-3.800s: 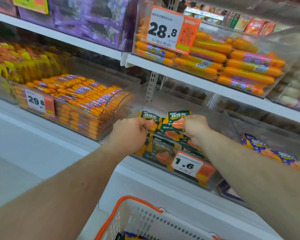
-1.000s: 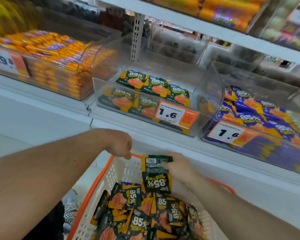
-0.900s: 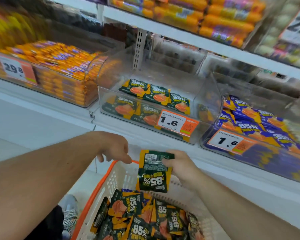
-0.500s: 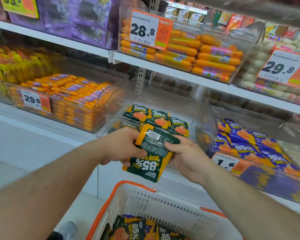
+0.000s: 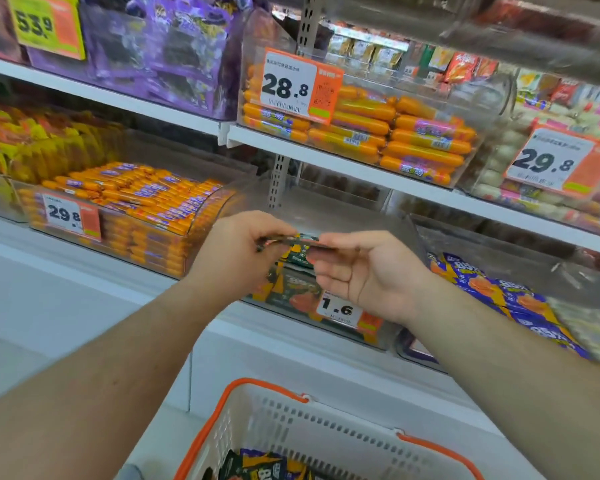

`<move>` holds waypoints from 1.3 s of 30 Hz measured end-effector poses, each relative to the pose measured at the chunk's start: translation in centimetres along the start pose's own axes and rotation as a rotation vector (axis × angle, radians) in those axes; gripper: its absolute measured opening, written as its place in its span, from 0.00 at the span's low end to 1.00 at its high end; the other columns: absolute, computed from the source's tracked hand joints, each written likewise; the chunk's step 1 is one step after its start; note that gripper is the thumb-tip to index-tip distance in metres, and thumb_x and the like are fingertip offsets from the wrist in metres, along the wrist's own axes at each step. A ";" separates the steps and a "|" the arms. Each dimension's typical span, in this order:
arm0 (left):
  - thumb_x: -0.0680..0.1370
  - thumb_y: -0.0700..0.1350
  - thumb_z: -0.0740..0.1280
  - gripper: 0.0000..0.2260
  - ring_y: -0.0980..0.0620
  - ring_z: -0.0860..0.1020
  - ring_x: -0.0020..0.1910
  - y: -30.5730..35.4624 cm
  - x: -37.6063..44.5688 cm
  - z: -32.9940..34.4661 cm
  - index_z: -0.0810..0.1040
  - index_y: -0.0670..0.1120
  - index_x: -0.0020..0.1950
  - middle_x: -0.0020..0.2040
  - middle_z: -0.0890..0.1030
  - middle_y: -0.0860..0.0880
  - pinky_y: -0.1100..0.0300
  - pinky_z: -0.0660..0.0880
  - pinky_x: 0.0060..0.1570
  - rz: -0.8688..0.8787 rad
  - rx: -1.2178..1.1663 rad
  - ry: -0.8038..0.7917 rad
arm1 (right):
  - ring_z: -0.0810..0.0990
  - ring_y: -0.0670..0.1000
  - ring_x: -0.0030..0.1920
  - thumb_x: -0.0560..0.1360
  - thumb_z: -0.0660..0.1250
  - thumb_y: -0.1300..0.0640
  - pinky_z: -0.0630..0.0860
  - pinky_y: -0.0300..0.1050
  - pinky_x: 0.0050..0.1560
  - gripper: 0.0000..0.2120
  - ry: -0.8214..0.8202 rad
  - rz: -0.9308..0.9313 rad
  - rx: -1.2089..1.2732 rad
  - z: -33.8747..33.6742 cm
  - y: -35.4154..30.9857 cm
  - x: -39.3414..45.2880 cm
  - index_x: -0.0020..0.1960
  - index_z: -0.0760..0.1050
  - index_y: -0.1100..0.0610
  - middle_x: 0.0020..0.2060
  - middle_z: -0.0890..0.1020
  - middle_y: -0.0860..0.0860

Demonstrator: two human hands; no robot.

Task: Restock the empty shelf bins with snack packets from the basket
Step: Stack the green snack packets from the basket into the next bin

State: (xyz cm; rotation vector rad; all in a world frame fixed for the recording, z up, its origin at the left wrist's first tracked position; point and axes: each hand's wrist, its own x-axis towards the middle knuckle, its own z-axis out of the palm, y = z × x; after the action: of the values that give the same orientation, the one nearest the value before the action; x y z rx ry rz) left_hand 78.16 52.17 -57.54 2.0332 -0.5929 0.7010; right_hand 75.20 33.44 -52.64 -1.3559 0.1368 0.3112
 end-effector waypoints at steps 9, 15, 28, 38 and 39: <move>0.76 0.46 0.70 0.17 0.47 0.71 0.66 -2.9 0.3 3.5 0.77 0.48 0.65 0.64 0.78 0.49 0.52 0.68 0.63 -0.213 0.336 -0.141 | 0.75 0.51 0.39 0.76 0.62 0.72 0.80 0.47 0.41 0.19 0.514 -0.157 -0.320 -2.4 -0.7 6.9 0.64 0.73 0.59 0.47 0.75 0.52; 0.79 0.50 0.65 0.12 0.51 0.71 0.66 -3.4 -0.1 5.8 0.80 0.50 0.60 0.61 0.78 0.53 0.50 0.60 0.71 -0.167 0.382 -0.274 | 0.82 0.60 0.44 0.76 0.58 0.72 0.80 0.54 0.43 0.15 0.711 -0.092 -0.465 -7.7 0.4 13.7 0.59 0.75 0.63 0.42 0.79 0.57; 0.81 0.51 0.55 0.14 0.54 0.72 0.59 -2.5 0.2 7.5 0.80 0.55 0.52 0.52 0.81 0.56 0.46 0.53 0.68 -0.206 0.522 -0.403 | 0.81 0.58 0.55 0.68 0.75 0.59 0.79 0.51 0.57 0.19 0.570 0.206 -1.234 -10.7 2.4 16.8 0.57 0.78 0.63 0.51 0.80 0.56; 0.81 0.50 0.54 0.14 0.53 0.72 0.56 -2.3 0.0 7.1 0.80 0.55 0.51 0.50 0.80 0.56 0.48 0.54 0.68 -0.186 0.512 -0.398 | 0.79 0.53 0.52 0.74 0.72 0.51 0.78 0.43 0.50 0.21 0.573 0.248 -1.583 -9.7 2.5 16.3 0.62 0.75 0.63 0.54 0.78 0.55; 0.81 0.50 0.54 0.14 0.53 0.72 0.56 -2.3 0.0 7.1 0.80 0.55 0.50 0.49 0.80 0.56 0.48 0.54 0.68 -0.187 0.508 -0.395 | 0.79 0.53 0.53 0.75 0.71 0.51 0.78 0.43 0.51 0.21 0.566 0.238 -1.594 -9.7 2.4 16.2 0.62 0.75 0.63 0.55 0.78 0.55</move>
State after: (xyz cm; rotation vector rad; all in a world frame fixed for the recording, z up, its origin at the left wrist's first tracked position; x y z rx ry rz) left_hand 81.41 47.21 -62.13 2.6943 -0.4639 0.3571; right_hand 90.73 26.69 -61.42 -3.0086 0.6082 0.1935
